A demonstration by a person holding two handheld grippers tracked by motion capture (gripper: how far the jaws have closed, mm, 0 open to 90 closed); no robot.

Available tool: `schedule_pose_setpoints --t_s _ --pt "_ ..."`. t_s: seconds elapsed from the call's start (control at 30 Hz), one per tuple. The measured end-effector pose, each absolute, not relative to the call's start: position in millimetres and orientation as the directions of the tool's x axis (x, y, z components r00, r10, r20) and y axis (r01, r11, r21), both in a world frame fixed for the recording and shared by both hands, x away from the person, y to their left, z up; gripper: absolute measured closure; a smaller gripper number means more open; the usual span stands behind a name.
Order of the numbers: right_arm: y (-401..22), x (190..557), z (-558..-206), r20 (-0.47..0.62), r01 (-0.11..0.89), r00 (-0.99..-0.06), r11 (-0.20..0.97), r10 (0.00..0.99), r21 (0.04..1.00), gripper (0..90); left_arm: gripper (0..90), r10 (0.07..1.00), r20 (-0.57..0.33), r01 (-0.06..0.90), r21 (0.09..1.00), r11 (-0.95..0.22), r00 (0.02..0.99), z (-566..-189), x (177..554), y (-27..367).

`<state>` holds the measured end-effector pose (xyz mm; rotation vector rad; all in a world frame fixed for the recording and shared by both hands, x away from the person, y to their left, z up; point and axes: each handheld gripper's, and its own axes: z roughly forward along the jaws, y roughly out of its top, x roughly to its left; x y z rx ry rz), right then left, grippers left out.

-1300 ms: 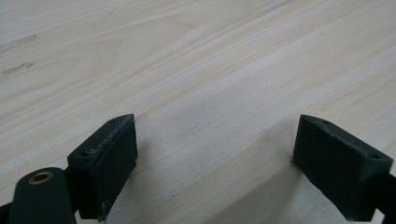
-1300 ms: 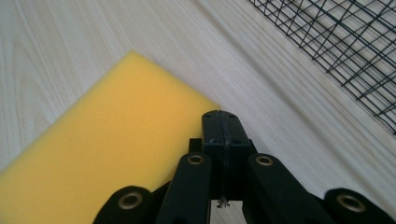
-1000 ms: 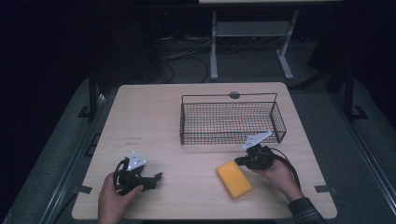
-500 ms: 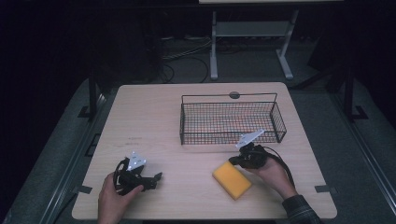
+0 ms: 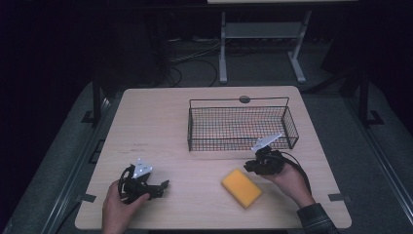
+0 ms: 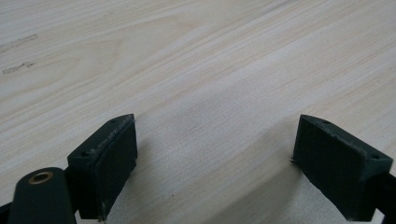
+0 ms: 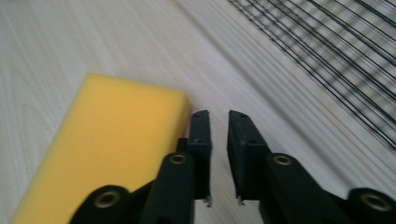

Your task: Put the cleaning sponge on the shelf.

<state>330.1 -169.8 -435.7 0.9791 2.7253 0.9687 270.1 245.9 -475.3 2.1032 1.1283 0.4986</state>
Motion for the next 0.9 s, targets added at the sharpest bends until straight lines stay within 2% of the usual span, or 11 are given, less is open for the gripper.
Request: schedule_pose_setpoints --t_s 0.13,0.17,0.27,0.3,0.43,0.57,0.67,0.9 --pt "-176.7 329.0 -433.4 0.13 0.582 -0.76 0.576 0.637 0.574 64.6 12.8 0.836 0.011 0.572 0.725 -0.385 0.548 -475.3 270.0 245.9" --pt "-176.7 329.0 -433.4 0.13 0.582 -0.76 0.576 0.637 0.574 64.6 12.8 0.836 0.011 0.572 0.725 -0.385 0.548 -475.3 270.0 245.9" --pt "-178.7 326.9 -431.4 0.135 0.601 -0.746 0.573 0.652 0.558 54.6 12.8 0.836 0.012 0.572 0.724 -0.385 0.548 -475.2 270.0 245.9" --pt "-178.5 324.8 -430.3 0.136 0.613 -0.738 0.572 0.661 0.544 45.6 12.8 0.836 0.012 0.572 0.725 -0.385 0.548 -475.3 270.0 245.8" --pt "-178.7 321.3 -428.4 0.119 0.622 -0.724 0.569 0.679 0.538 32.6 12.8 0.837 0.012 0.572 0.725 -0.384 0.547 -475.3 269.9 245.8" --pt "-179.4 318.3 -425.8 0.127 0.636 -0.713 0.559 0.69 0.532 26.5 12.8 0.837 0.011 0.572 0.725 -0.384 0.547 -475.3 269.9 245.8" --pt "-178.6 314.3 -423.3 0.146 0.652 -0.707 0.558 0.692 0.514 16.5 12.8 0.837 0.012 0.572 0.725 -0.384 0.547 -475.3 269.9 245.8" --pt "-169.3 306.8 -422.3 0.159 0.662 -0.713 0.58 0.683 0.475 2.3 12.8 0.837 0.012 0.572 0.725 -0.384 0.547 -475.3 269.9 245.8"
